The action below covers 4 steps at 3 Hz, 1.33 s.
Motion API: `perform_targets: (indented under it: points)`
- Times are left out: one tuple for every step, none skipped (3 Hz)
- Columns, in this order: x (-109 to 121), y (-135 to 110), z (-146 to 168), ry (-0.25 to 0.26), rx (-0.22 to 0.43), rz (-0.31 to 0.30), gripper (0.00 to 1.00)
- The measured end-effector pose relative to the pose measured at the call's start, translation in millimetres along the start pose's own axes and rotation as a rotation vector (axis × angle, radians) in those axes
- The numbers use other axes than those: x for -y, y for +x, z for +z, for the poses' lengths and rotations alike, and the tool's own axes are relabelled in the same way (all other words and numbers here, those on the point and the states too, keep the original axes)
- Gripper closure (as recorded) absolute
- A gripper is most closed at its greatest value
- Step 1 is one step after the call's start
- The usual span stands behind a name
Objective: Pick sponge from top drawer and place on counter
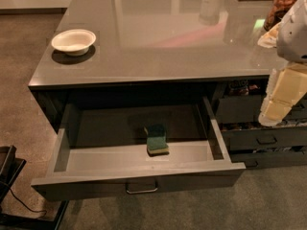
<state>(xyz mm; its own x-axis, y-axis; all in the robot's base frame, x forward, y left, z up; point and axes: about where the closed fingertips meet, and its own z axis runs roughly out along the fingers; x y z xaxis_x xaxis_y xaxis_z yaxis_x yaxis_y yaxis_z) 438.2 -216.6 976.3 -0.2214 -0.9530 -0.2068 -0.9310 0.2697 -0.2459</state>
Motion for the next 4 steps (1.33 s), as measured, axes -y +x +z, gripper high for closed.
perform_targets:
  points:
    - [0.0,0.0,0.0,0.000,0.000,0.000,0.00]
    - [-0.4,-4.7,11.8,0.002,0.031,-0.004,0.13]
    - [-3.0,-19.0,45.0,0.008,0.102,-0.018,0.36]
    - [-4.3,-38.5,89.5,0.012,0.173,-0.041,0.60]
